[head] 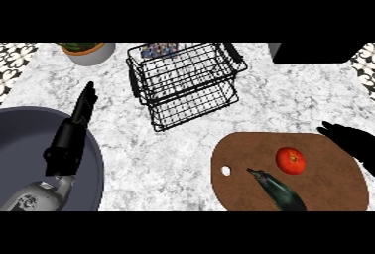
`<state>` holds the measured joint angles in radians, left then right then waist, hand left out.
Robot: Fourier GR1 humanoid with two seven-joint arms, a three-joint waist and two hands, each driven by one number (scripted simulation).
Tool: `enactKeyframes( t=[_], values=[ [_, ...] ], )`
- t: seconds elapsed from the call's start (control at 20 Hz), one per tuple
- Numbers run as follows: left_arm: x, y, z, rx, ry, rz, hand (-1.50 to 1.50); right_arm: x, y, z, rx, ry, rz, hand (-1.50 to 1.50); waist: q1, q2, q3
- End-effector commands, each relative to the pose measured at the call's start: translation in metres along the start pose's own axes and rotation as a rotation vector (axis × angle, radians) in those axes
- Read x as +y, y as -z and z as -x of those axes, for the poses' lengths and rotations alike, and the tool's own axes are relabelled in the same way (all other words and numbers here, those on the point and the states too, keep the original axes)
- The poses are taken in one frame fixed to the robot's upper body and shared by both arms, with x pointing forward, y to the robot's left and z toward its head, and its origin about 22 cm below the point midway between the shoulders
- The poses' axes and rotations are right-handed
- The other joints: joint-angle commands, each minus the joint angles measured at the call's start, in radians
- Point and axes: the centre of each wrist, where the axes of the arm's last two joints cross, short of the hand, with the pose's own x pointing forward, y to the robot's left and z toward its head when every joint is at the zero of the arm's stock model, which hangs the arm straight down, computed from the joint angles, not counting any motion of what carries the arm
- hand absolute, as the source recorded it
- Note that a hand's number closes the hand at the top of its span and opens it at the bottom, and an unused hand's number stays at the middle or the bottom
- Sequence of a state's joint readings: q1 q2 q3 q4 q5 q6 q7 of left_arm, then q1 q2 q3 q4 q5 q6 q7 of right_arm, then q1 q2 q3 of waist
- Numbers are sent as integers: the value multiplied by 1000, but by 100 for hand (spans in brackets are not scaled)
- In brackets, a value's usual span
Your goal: Pick the tomato from the cutting board and place it in the tiered basket
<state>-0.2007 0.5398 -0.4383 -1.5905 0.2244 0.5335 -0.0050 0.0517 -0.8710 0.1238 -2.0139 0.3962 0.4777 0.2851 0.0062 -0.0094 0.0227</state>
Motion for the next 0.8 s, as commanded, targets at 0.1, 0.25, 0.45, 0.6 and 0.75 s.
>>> enactKeyframes(
  t=[0.1,0.25,0.45,0.6,0.75],
  values=[
    [-27,-1,3,39,-110,-12,0,24,10,-5,-53,30,4,-150,-11,10,-22],
    [-35,-3,1,45,-144,11,0,37,22,9,-64,44,-5,-150,-6,13,-22],
    [-34,4,1,41,-130,6,0,30,23,2,-63,31,-27,-150,-12,12,-23],
    [-39,-2,-10,24,-119,8,0,25,29,7,-60,35,-41,-150,-6,10,-22],
    [-33,2,7,59,-142,0,0,34,33,-1,-57,44,-48,-150,-10,13,-23]
  ],
)
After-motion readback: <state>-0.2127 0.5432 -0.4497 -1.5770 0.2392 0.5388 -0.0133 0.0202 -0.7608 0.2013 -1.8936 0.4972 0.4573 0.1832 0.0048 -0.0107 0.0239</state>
